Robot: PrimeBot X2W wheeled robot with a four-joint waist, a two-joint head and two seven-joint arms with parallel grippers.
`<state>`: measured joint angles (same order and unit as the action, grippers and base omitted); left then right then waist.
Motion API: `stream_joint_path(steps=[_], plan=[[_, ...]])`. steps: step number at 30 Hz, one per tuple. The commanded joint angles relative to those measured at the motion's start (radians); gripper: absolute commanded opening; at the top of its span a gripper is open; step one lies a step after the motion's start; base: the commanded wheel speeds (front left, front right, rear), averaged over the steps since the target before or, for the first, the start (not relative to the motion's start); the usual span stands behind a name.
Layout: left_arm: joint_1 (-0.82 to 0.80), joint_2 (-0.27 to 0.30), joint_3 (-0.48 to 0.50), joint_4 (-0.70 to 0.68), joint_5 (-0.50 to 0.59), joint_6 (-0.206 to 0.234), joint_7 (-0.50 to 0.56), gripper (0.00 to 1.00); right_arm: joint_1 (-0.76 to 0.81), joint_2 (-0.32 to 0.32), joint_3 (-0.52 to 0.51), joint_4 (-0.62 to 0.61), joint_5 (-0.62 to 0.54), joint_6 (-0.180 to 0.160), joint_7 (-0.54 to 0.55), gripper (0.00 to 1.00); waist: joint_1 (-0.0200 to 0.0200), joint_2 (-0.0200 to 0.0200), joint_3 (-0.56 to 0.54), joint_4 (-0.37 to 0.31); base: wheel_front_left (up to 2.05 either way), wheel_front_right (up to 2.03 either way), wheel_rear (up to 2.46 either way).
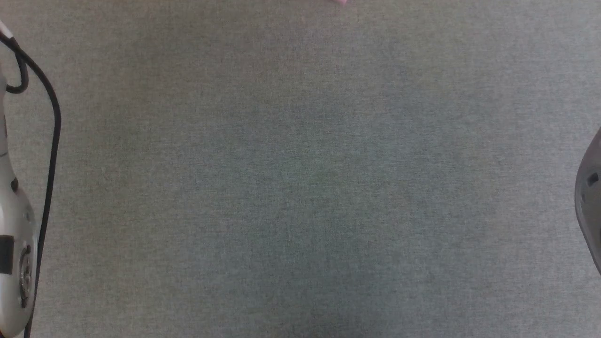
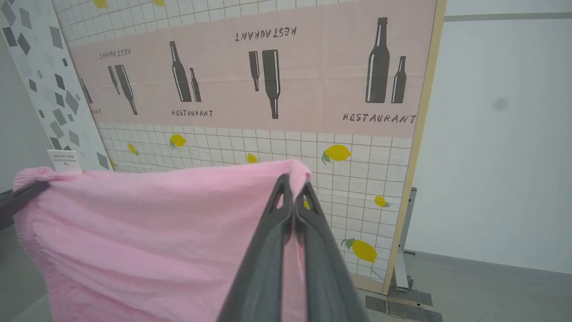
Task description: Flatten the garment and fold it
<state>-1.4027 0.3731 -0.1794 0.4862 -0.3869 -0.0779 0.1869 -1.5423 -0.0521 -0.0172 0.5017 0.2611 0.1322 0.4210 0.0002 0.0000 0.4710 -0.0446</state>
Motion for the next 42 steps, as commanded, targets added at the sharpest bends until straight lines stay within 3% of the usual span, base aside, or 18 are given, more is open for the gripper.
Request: stream_joint_path(steps=[1, 10, 18, 26, 30, 36, 42], plan=[[-0.004, 0.002, 0.0, 0.019, 0.013, 0.0, -0.03, 0.0, -0.001, 0.001, 0.009, 0.014, 0.015, -0.002, -0.019, 0.0, -0.0002, 0.0, 0.015, 0.005, 0.0, 0.0, 0.0], [0.175, -0.016, -0.014, 0.066, -0.032, -0.037, -0.262, 0.0, 0.177, 0.002, 0.064, -0.019, 0.151, -0.002, -0.068, 0.0, -0.0002, 0.0, 0.004, 0.015, 0.0, 0.0, 0.0], [0.571, -0.054, -0.033, -0.075, -0.095, -0.048, -0.433, 0.0, 0.632, -0.048, 0.057, -0.273, 0.28, -0.002, -0.088, 0.0, -0.0002, 0.0, -0.131, 0.04, 0.0, 0.0, 0.0], [1.049, -0.121, -0.028, -0.309, -0.101, -0.045, -0.448, 0.0, 1.258, -0.056, 0.033, -0.546, 0.403, -0.002, 0.038, 0.0, -0.0002, 0.0, -0.287, 0.059, 0.0, 0.0, 0.0], [1.261, -0.134, -0.041, -0.344, -0.084, -0.044, -0.448, 0.0, 1.505, -0.065, 0.013, -0.608, 0.384, -0.002, 0.082, 0.0, -0.0002, 0.0, -0.351, 0.059, 0.0, 0.0, 0.0], [1.469, -0.128, -0.099, -0.319, -0.086, -0.04, -0.414, 0.0, 1.745, -0.062, -0.005, -0.654, 0.38, -0.002, 0.157, 0.0, -0.0002, 0.0, -0.412, 0.063, 0.0, 0.0, 0.0], [1.577, -0.114, -0.097, -0.329, -0.113, -0.012, -0.362, 0.0, 1.883, -0.061, -0.006, -0.723, 0.425, -0.002, 0.279, 0.0, -0.0002, 0.0, -0.441, 0.065, 0.0, 0.0, 0.0]])
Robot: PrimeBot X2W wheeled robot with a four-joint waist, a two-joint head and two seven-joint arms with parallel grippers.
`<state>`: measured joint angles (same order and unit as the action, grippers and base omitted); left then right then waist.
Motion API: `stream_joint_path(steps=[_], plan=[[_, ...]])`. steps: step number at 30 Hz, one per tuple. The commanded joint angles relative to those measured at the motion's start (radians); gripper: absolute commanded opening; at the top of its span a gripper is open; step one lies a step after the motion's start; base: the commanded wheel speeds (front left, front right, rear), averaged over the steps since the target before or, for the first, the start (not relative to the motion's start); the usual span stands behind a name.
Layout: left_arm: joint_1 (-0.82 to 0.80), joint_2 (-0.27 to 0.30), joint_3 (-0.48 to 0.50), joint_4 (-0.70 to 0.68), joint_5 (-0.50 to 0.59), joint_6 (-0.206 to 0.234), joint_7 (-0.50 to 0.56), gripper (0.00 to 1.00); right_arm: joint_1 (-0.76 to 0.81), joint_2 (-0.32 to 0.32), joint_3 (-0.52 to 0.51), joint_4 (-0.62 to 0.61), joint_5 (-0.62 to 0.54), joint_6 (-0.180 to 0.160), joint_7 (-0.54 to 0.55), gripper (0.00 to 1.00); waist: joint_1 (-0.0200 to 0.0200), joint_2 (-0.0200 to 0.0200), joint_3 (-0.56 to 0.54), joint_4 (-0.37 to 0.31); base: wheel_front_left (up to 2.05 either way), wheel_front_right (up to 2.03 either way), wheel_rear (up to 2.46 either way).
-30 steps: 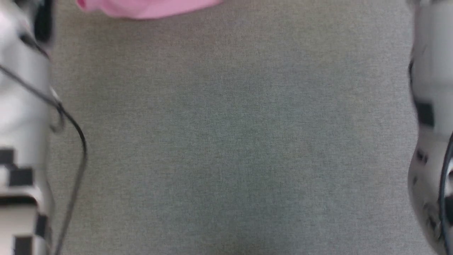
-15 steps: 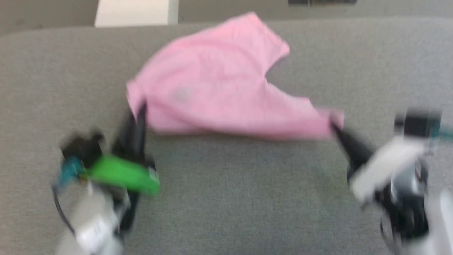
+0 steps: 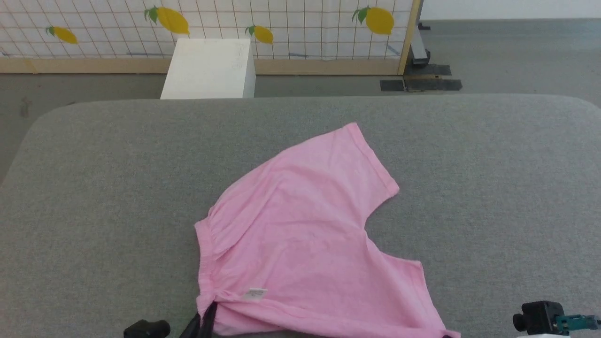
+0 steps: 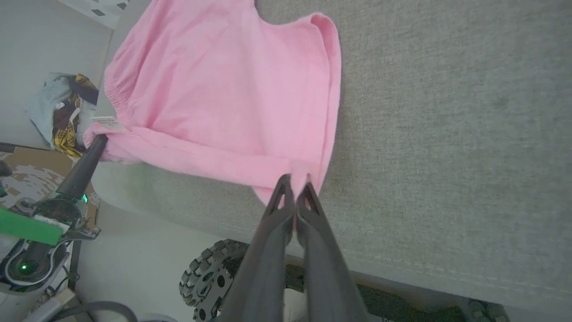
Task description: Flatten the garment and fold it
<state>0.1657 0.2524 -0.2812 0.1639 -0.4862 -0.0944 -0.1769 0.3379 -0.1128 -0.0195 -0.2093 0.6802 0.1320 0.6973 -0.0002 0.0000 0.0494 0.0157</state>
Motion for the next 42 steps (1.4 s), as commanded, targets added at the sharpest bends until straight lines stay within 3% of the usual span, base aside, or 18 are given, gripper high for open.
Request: stream_joint_path(steps=[1, 5, 11, 17, 27, 35, 42], plan=[[0.015, 0.006, 0.01, -0.015, -0.021, 0.008, 0.001, 0.0, 0.005, 0.0, -0.013, -0.028, 0.006, -0.001, 0.004, 0.0, 0.0002, 0.0, -0.02, 0.005, 0.0, 0.0, 0.0], [0.007, -0.005, 0.039, -0.056, -0.061, 0.017, -0.001, 0.0, -0.057, 0.001, -0.044, -0.069, -0.017, -0.001, -0.003, 0.0, 0.0002, 0.0, -0.022, 0.0, 0.0, 0.0, 0.0], [-0.098, -0.019, 0.085, -0.073, -0.116, 0.044, 0.046, 0.0, -0.313, -0.024, -0.026, -0.029, -0.088, -0.001, -0.028, 0.0, 0.0002, 0.0, 0.034, -0.004, 0.0, 0.0, 0.0], [-0.254, -0.023, 0.121, -0.053, -0.14, 0.089, 0.102, 0.0, -0.632, 0.01, -0.028, 0.163, -0.161, -0.001, -0.097, 0.0, 0.0002, 0.0, 0.145, 0.01, 0.0, 0.0, 0.0], [-0.437, -0.027, 0.117, -0.006, -0.14, 0.085, 0.117, 0.0, -1.038, 0.054, 0.027, 0.525, -0.343, -0.001, -0.177, 0.0, 0.0002, 0.0, 0.319, 0.067, 0.0, 0.0, 0.0], [-0.519, -0.045, 0.104, 0.027, -0.142, 0.076, 0.11, 0.0, -1.239, 0.061, 0.021, 0.759, -0.455, -0.001, -0.202, 0.0, 0.0002, 0.0, 0.405, 0.115, 0.0, 0.0, 0.0], [-0.55, -0.051, 0.1, 0.04, -0.149, 0.074, 0.106, 0.0, -1.355, 0.062, 0.039, 0.915, -0.479, -0.001, -0.239, 0.0, 0.0002, 0.0, 0.451, 0.137, 0.0, 0.0, 0.0]])
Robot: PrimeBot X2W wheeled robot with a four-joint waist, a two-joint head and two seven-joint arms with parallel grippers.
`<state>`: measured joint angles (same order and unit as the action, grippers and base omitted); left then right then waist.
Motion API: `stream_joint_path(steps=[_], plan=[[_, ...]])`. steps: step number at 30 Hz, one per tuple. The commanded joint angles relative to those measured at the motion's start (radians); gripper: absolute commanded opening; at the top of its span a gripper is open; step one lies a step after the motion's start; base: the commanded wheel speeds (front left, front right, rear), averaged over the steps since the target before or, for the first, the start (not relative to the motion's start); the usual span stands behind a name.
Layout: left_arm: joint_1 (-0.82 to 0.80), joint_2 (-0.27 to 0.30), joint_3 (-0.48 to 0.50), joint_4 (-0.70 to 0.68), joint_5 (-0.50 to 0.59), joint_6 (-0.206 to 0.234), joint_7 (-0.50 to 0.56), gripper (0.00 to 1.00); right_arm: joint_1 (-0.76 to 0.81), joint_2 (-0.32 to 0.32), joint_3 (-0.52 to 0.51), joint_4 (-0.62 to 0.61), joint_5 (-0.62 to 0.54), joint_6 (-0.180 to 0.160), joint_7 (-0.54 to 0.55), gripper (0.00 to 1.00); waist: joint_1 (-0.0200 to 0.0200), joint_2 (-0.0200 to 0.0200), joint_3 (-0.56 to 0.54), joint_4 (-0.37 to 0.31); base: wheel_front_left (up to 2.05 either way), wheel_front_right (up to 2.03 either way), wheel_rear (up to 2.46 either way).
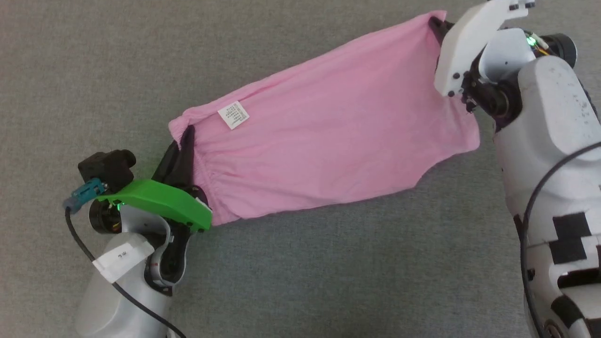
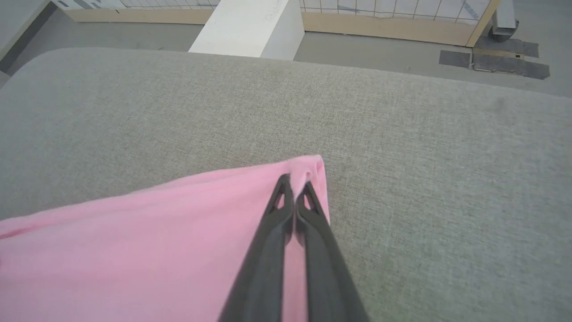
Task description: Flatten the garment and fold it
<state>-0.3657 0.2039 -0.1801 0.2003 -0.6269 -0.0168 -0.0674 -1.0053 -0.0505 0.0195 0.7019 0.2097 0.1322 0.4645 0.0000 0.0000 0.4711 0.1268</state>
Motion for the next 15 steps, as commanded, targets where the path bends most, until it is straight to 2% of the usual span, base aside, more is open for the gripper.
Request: stream_joint_path(steps=[1, 7, 8, 9, 10, 11, 12, 15], plan=[[-0.022, -0.004, -0.004, 0.006, -0.009, -0.005, -0.002, 0.0, -0.026, 0.0, 0.002, 0.027, -0.015, -0.002, -0.012, 0.0, 0.0, 0.0, 0.034, 0.028, 0.0, 0.0, 0.0], [-0.035, -0.019, -0.023, 0.023, -0.011, -0.011, -0.001, 0.0, -0.077, 0.0, -0.014, 0.14, -0.048, -0.002, -0.063, 0.0, 0.0, 0.0, 0.047, 0.03, 0.0, 0.0, 0.0], [-0.035, -0.021, -0.025, 0.026, -0.012, -0.011, -0.001, 0.0, -0.082, 0.0, -0.016, 0.154, -0.055, -0.002, -0.074, 0.16, 0.0, 0.0, 0.047, 0.029, 0.0, 0.0, 0.0], [-0.036, -0.023, -0.027, 0.029, -0.013, -0.012, -0.001, 0.08, -0.089, 0.0, -0.017, 0.171, -0.06, -0.002, -0.087, 0.48, 0.0, 0.0, 0.046, 0.029, 0.0, 0.0, 0.0], [-0.036, -0.024, -0.029, 0.033, -0.018, -0.014, 0.002, 0.42, -0.094, 0.0, -0.015, 0.186, -0.062, -0.002, -0.103, 1.0, 0.0, 0.0, 0.044, 0.028, 0.0, 0.0, 0.0], [-0.036, -0.025, -0.03, 0.036, -0.02, -0.015, 0.005, 0.84, -0.099, 0.0, -0.014, 0.197, -0.059, -0.002, -0.116, 1.0, 0.0, 0.0, 0.041, 0.028, 0.0, 0.0, 0.0], [-0.036, -0.024, -0.03, 0.039, -0.022, -0.015, 0.005, 1.0, -0.105, 0.0, -0.009, 0.208, -0.053, -0.002, -0.135, 1.0, 0.0, 0.0, 0.037, 0.026, 0.0, 0.0, 0.0], [-0.032, -0.02, -0.021, 0.041, -0.024, -0.009, -0.003, 1.0, -0.116, 0.0, 0.002, 0.225, -0.024, -0.002, -0.198, 1.0, 0.0, 0.0, 0.014, 0.02, 0.0, 0.0, 0.0]])
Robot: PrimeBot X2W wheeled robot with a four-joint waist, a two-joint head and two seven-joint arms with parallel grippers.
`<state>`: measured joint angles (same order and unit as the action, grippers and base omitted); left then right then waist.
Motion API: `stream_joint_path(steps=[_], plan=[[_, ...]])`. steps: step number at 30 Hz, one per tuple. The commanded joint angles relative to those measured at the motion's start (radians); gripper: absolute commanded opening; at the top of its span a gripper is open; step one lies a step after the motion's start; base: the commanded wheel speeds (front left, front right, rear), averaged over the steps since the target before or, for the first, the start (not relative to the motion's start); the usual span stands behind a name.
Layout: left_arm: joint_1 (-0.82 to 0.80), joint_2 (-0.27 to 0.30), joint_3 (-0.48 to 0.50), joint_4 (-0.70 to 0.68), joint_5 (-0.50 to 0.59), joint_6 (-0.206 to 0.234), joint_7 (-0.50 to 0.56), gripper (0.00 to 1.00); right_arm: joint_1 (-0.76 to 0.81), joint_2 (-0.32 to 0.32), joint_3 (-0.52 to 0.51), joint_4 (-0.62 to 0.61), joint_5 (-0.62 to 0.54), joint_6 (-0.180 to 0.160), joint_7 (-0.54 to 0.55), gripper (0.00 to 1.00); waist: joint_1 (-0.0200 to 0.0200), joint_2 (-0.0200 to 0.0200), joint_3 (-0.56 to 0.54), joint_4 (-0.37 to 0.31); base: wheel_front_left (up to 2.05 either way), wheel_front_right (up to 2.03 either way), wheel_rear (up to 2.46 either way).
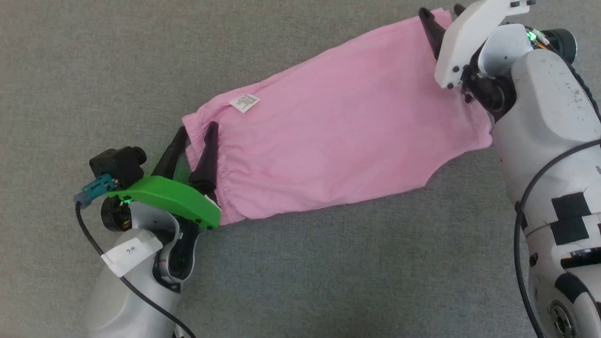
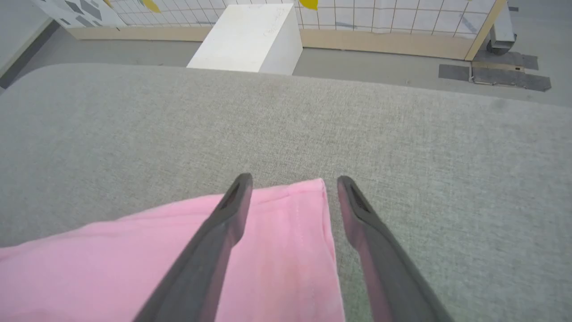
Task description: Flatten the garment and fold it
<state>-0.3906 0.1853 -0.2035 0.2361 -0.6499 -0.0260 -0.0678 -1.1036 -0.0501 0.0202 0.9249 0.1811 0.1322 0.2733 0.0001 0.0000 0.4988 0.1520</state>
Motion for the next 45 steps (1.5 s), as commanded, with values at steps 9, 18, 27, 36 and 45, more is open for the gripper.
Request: stream_joint_path(steps=[9, 18, 27, 36, 45], plan=[[0.052, 0.073, 0.026, -0.051, 0.115, 0.074, -0.113, 1.0, 0.043, -0.017, 0.011, 0.004, -0.064, -0.002, -0.191, 1.0, -0.0001, 0.0, -0.171, -0.024, 0.0, 0.0, 0.0], [0.216, 0.118, -0.03, -0.127, 0.267, 0.164, -0.153, 1.0, 0.28, -0.058, 0.088, -0.033, -0.092, -0.002, 0.013, 1.0, -0.0001, 0.0, -0.301, -0.033, 0.0, 0.0, 0.0], [0.277, 0.093, -0.076, -0.168, 0.262, 0.17, -0.127, 1.0, 0.404, -0.083, 0.103, -0.157, -0.106, -0.002, 0.183, 1.0, -0.0001, 0.0, -0.279, 0.005, 0.0, 0.0, 0.0], [0.242, 0.087, -0.099, -0.179, 0.265, 0.161, -0.12, 1.0, 0.384, -0.08, 0.1, -0.162, -0.185, -0.002, 0.306, 1.0, -0.0001, 0.0, -0.213, 0.041, 0.0, 0.0, 0.0], [0.24, 0.073, -0.107, -0.213, 0.211, 0.171, -0.011, 1.0, 0.378, -0.077, 0.098, -0.173, -0.149, -0.002, 0.337, 0.0, -0.0001, 0.0, -0.21, 0.033, 0.0, 0.0, 0.0]])
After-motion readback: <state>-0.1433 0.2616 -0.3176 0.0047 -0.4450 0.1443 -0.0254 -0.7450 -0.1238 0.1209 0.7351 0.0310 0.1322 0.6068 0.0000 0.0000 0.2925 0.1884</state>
